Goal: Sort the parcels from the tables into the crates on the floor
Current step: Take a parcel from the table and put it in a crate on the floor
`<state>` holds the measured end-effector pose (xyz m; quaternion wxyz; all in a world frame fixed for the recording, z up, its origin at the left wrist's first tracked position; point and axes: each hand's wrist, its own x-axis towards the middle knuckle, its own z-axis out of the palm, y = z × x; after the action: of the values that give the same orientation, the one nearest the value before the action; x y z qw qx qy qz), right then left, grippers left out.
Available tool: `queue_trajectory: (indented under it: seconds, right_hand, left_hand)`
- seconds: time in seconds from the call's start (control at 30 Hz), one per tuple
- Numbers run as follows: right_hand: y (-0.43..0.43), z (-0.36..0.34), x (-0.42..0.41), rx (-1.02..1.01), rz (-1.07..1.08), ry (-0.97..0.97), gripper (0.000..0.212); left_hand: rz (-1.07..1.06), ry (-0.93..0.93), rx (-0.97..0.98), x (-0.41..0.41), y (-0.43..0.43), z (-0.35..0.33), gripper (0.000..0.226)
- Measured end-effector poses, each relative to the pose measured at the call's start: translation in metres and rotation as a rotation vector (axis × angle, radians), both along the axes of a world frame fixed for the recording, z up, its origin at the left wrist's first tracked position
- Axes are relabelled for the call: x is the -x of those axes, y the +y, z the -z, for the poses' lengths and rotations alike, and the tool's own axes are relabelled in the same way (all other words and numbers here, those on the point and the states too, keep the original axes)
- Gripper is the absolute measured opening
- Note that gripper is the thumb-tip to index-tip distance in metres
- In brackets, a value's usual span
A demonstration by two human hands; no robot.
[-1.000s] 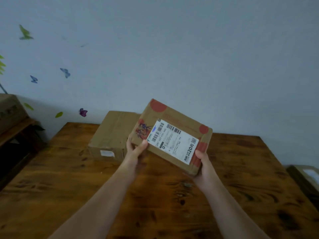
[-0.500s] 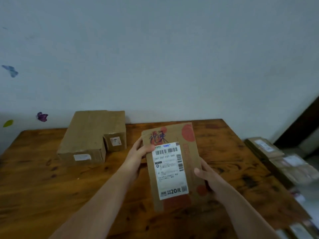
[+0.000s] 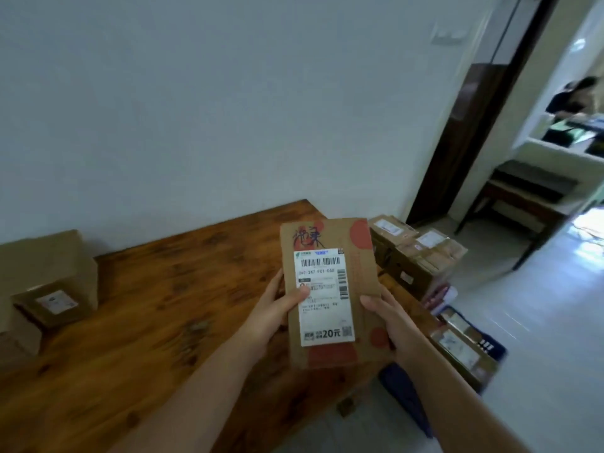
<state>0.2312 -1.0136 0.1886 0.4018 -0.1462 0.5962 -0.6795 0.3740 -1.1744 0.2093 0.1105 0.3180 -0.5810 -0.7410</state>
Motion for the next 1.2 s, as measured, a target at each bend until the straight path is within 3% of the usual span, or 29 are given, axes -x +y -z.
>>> queue_trajectory:
  seconds: [0.1,0.2,0.3,0.5,0.73,1.0,1.2]
  right_hand:
    - [0.063,0.006,0.049,-0.052,0.096,0.009,0.080]
    - [0.128,0.010,0.102,-0.071,0.150,0.021,0.076]
    - [0.181,0.006,0.145,-0.071,0.179,0.026,0.079]
    - [0.239,0.009,0.215,-0.106,0.233,0.008,0.065]
    - [0.245,0.050,0.315,-0.262,0.284,0.042,0.037]
    - [0.226,0.063,0.469,-0.354,0.266,0.067,0.020]
    - [0.208,0.076,0.568,-0.469,0.289,0.016,0.030]
  left_hand:
    - [0.039,-0.035,-0.026,0.058,0.057,0.007,0.084]
    - [0.052,-0.039,-0.052,0.122,0.119,0.010,0.057]
    - [0.076,-0.036,-0.073,0.175,0.168,0.014,0.052]
    - [0.056,-0.054,-0.099,0.253,0.230,0.023,0.039]
    - [0.035,-0.142,-0.112,0.358,0.243,0.064,0.059]
    - [-0.029,-0.254,-0.204,0.518,0.230,0.099,0.045]
    - [-0.059,-0.293,-0.186,0.606,0.225,0.103,0.041]
